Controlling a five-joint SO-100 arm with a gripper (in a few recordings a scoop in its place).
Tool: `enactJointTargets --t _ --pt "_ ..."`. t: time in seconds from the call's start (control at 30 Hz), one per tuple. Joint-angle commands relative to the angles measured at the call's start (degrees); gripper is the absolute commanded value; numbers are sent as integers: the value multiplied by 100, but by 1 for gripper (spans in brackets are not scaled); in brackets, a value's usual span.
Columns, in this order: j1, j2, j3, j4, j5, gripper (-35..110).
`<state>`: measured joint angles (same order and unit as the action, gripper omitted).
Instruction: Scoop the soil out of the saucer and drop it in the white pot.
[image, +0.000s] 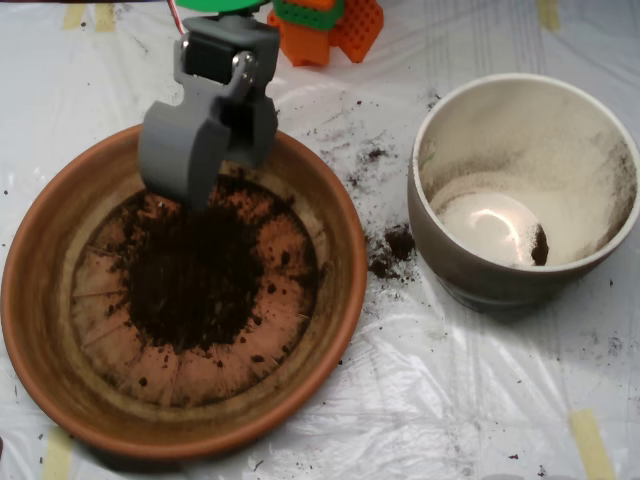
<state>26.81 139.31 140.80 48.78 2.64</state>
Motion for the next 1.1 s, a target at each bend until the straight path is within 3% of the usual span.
enactJointTargets --t 0.0,0.4,0.77,1.07 --pt "193 18 -334 -211 -44 36" --pt "809 -861 -431 -562 -229 38" --pt "1116 -4289 -2769 167 -246 42" --pt "1002 -5001 -3340 308 -352 43"
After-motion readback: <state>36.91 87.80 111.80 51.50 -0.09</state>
